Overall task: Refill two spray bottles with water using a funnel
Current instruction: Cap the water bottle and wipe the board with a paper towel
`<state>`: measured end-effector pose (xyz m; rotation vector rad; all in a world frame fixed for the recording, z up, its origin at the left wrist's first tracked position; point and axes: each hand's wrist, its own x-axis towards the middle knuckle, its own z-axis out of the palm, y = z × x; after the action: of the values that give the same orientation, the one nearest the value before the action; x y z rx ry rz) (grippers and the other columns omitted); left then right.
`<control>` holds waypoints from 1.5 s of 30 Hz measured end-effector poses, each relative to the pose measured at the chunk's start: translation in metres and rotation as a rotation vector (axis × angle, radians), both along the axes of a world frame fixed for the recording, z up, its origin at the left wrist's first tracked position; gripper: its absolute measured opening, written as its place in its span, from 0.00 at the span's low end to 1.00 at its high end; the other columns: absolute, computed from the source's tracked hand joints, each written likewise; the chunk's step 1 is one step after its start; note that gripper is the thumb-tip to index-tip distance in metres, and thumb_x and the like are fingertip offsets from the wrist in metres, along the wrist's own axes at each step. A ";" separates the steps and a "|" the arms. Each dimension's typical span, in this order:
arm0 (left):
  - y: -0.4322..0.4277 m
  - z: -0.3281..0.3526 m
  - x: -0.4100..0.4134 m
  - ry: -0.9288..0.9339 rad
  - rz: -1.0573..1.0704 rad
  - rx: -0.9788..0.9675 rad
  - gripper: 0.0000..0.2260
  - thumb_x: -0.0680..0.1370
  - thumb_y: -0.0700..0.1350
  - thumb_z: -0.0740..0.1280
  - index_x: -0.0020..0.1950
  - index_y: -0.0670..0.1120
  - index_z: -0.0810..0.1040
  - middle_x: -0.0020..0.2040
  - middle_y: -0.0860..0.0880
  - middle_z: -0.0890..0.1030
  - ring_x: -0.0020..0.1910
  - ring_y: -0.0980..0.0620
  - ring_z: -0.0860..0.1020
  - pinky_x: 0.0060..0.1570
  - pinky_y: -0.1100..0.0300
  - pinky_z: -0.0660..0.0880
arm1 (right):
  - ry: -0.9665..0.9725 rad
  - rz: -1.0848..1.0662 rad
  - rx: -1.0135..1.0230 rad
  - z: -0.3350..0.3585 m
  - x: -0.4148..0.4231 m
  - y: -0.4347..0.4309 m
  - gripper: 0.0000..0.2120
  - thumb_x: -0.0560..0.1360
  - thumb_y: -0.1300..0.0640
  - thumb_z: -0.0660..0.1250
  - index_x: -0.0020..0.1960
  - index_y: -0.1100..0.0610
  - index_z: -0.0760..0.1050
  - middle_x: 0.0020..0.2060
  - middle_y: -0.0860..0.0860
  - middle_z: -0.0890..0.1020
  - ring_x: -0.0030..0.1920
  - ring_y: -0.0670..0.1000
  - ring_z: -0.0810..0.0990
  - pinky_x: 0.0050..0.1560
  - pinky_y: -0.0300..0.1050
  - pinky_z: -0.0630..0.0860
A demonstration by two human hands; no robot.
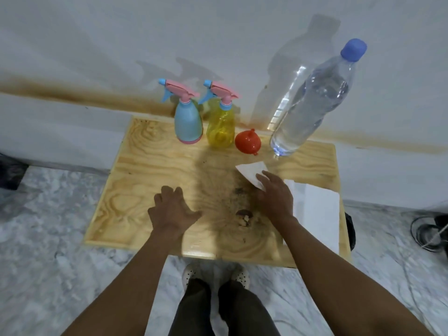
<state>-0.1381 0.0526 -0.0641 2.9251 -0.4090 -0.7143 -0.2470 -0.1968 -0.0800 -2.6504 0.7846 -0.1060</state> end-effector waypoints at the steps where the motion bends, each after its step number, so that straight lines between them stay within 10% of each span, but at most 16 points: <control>1: 0.003 0.000 0.005 0.001 -0.021 0.003 0.37 0.65 0.74 0.67 0.65 0.51 0.68 0.67 0.46 0.64 0.64 0.42 0.67 0.54 0.46 0.72 | 0.081 0.012 0.075 -0.005 0.000 0.005 0.21 0.79 0.54 0.64 0.72 0.52 0.73 0.75 0.52 0.69 0.75 0.54 0.66 0.74 0.54 0.62; 4: 0.017 -0.002 0.018 -0.007 -0.038 0.011 0.41 0.63 0.76 0.66 0.67 0.52 0.66 0.69 0.46 0.62 0.66 0.42 0.64 0.60 0.45 0.69 | 0.270 0.039 0.135 -0.016 -0.003 0.019 0.27 0.84 0.43 0.48 0.80 0.51 0.56 0.81 0.51 0.50 0.81 0.52 0.46 0.78 0.56 0.42; 8: 0.033 -0.006 0.027 0.071 -0.016 -0.008 0.52 0.61 0.78 0.66 0.78 0.55 0.55 0.78 0.46 0.50 0.77 0.42 0.51 0.70 0.39 0.60 | 0.360 0.051 -0.012 -0.022 -0.002 0.028 0.25 0.86 0.51 0.44 0.82 0.53 0.46 0.81 0.54 0.44 0.81 0.56 0.41 0.78 0.61 0.43; 14: 0.033 -0.010 0.025 0.048 -0.022 -0.012 0.53 0.62 0.79 0.64 0.80 0.56 0.52 0.80 0.45 0.47 0.79 0.42 0.47 0.73 0.37 0.58 | 0.197 -0.082 0.089 -0.034 0.006 0.045 0.22 0.86 0.57 0.50 0.80 0.56 0.57 0.80 0.51 0.55 0.81 0.53 0.47 0.79 0.46 0.42; 19: 0.034 -0.012 0.025 0.032 -0.033 -0.023 0.51 0.61 0.77 0.65 0.78 0.55 0.55 0.77 0.45 0.51 0.77 0.42 0.51 0.70 0.37 0.61 | 0.155 -0.029 -0.289 -0.037 0.006 0.042 0.14 0.79 0.61 0.66 0.63 0.56 0.79 0.66 0.53 0.80 0.69 0.54 0.75 0.73 0.62 0.63; 23: 0.033 -0.011 0.026 0.035 -0.022 -0.051 0.50 0.61 0.76 0.67 0.77 0.55 0.58 0.74 0.47 0.53 0.75 0.44 0.54 0.69 0.38 0.63 | 0.182 0.020 -0.334 -0.032 0.009 0.042 0.14 0.74 0.65 0.72 0.59 0.58 0.80 0.60 0.55 0.83 0.64 0.57 0.80 0.69 0.66 0.68; 29: 0.034 -0.011 0.026 0.039 -0.019 -0.053 0.51 0.61 0.76 0.67 0.78 0.55 0.56 0.75 0.48 0.52 0.76 0.44 0.53 0.70 0.38 0.61 | 0.047 0.149 -0.115 -0.041 0.023 0.085 0.17 0.76 0.69 0.69 0.64 0.66 0.77 0.65 0.63 0.78 0.68 0.68 0.74 0.68 0.67 0.66; 36: 0.033 -0.013 0.027 0.038 -0.018 -0.041 0.52 0.61 0.77 0.66 0.78 0.55 0.56 0.75 0.47 0.53 0.77 0.43 0.53 0.71 0.38 0.61 | 0.036 0.266 -0.101 -0.030 0.019 0.075 0.20 0.74 0.68 0.72 0.64 0.60 0.79 0.66 0.55 0.80 0.67 0.59 0.77 0.59 0.63 0.79; 42: 0.034 -0.015 0.027 0.037 -0.008 -0.050 0.52 0.60 0.77 0.67 0.78 0.56 0.57 0.75 0.47 0.53 0.77 0.43 0.52 0.71 0.37 0.61 | 0.119 0.198 0.020 -0.034 0.036 0.105 0.20 0.86 0.60 0.50 0.76 0.57 0.64 0.80 0.54 0.58 0.80 0.55 0.52 0.77 0.54 0.58; 45: 0.034 -0.015 0.027 0.019 -0.011 -0.048 0.49 0.59 0.76 0.68 0.75 0.56 0.60 0.75 0.46 0.54 0.76 0.43 0.54 0.69 0.37 0.63 | 0.049 0.305 0.036 -0.035 0.036 0.129 0.18 0.84 0.62 0.53 0.70 0.61 0.72 0.75 0.59 0.68 0.77 0.58 0.64 0.72 0.53 0.67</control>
<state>-0.1112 0.0862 -0.0791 2.8712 -0.4339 -0.7221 -0.2112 -0.0681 -0.1150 -2.7107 0.3841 0.0530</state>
